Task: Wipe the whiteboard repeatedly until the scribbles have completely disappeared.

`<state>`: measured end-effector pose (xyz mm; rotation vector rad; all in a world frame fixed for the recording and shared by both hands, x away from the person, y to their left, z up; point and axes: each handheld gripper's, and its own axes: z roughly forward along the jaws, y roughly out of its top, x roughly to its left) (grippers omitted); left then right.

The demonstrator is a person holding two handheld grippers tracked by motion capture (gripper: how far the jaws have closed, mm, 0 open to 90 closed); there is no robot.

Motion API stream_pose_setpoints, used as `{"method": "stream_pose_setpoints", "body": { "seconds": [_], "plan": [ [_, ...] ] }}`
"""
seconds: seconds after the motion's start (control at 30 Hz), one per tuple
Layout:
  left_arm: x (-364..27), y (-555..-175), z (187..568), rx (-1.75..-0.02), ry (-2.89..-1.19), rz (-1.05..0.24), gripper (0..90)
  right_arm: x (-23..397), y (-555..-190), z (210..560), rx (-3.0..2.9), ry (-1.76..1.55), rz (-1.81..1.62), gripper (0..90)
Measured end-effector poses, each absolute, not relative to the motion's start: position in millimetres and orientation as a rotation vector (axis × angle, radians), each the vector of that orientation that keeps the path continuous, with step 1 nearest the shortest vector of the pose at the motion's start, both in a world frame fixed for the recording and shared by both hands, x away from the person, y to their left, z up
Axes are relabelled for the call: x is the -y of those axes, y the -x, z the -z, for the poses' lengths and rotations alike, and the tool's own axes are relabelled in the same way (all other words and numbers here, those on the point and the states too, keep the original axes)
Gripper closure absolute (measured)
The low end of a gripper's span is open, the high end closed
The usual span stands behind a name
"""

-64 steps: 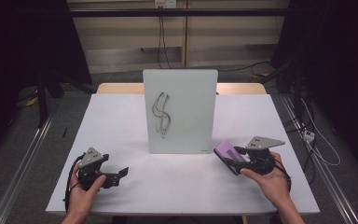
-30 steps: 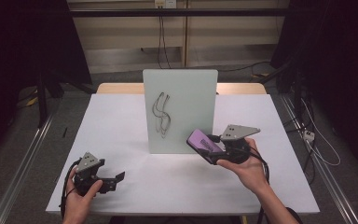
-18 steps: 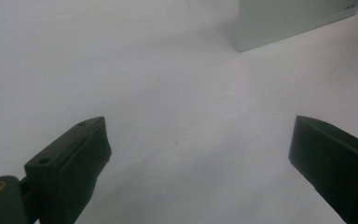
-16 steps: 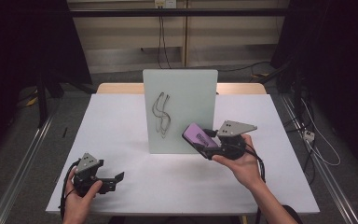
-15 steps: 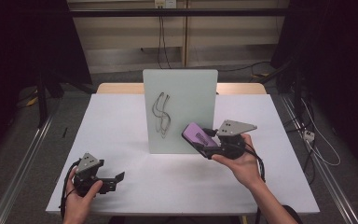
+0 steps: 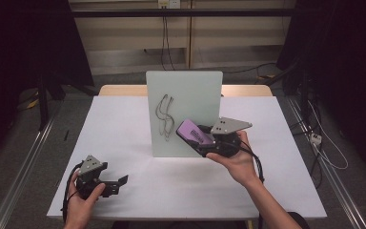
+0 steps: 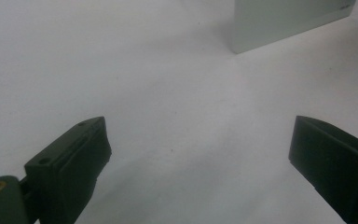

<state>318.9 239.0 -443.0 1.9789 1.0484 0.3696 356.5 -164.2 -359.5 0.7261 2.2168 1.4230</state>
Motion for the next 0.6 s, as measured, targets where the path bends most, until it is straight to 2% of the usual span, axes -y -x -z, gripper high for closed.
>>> {"method": "stream_pose_setpoints", "body": {
  "seconds": [0.6],
  "plan": [
    [-230.5,-331.9,446.5,-1.009,-1.995,-0.323,5.1,133.4,-372.2,333.5,-2.187,-0.642,-1.423,41.6]
  ]
}}
